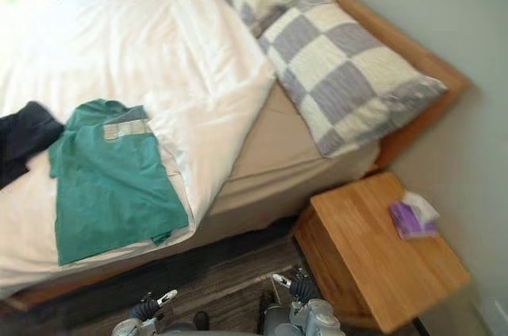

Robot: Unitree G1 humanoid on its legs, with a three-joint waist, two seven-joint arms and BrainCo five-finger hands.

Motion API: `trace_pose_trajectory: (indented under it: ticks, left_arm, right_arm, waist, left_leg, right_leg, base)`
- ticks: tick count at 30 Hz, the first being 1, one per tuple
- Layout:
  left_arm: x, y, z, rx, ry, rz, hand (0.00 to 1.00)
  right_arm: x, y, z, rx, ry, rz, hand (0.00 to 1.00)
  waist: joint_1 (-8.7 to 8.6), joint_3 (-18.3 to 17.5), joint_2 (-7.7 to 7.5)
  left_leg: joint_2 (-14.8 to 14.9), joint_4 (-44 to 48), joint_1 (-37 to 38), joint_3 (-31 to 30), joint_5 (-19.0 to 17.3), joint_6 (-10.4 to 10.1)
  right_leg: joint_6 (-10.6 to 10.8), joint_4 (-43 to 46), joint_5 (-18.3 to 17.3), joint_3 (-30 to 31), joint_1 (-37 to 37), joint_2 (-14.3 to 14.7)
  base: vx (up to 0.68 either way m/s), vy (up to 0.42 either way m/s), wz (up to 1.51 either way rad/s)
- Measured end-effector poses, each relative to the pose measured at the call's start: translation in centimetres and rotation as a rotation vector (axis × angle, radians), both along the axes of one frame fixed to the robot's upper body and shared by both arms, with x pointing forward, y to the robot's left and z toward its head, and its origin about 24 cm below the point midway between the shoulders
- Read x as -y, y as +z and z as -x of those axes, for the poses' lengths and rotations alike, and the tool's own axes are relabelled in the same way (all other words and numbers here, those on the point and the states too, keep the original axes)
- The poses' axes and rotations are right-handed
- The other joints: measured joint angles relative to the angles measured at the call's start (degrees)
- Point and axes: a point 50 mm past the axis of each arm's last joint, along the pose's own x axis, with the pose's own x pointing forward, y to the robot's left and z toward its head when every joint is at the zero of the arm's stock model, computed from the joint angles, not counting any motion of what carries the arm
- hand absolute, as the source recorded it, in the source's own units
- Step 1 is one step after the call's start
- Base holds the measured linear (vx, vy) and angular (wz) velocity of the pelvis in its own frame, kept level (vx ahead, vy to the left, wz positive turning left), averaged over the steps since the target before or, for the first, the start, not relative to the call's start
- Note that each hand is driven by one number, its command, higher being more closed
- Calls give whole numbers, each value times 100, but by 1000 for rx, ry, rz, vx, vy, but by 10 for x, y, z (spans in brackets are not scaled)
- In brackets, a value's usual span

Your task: Tidy the bed and pick cloth on bed and put in laundry

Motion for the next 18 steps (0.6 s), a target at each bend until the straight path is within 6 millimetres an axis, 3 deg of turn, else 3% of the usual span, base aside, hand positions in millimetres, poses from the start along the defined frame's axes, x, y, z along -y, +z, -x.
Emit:
trace_pose_trajectory:
  ticks: [3,5,9,10,18]
  left_arm:
    - [12,-2,4,-12,-1,30,0]
    - [12,-3,5,-14,2,31,0]
    - [3,-3,7,-31,3,14,0]
    - [5,-7,23,-88,-2,22,0]
    - [5,-6,19,-80,6,16,0]
  right_arm:
    - [-7,0,0,11,20,-16,0]
    - [-16,0,0,12,29,-40,0]
    - [-33,-2,5,-8,68,-86,0]
    - [-31,-10,23,-81,35,-88,0]
    - [-27,-11,25,-94,0,-92,0]
  waist:
    - [-10,-102,192]
    - [44,-139,202]
    - [87,-235,2]
    - [133,-815,23]
    - [144,-828,5]
  left_leg:
    - [82,-423,408,193,81,-149]
    - [114,-571,536,199,156,-186]
    - [65,-652,610,316,185,-212]
    - [-212,-913,425,285,480,-57]
    - [-156,-912,425,418,459,-86]
  right_leg:
    - [-110,-133,-211,-314,445,141]
    - [-120,-136,-222,-313,538,188]
    - [-101,-257,-234,-312,623,123]
    - [21,-899,-118,-439,781,-9]
    - [6,-1064,-37,-420,804,37]
  base:
    - [240,-66,58]
    - [148,-36,23]
    - [60,-1,-2]
    - [0,0,0]
    - [1,-2,-6]
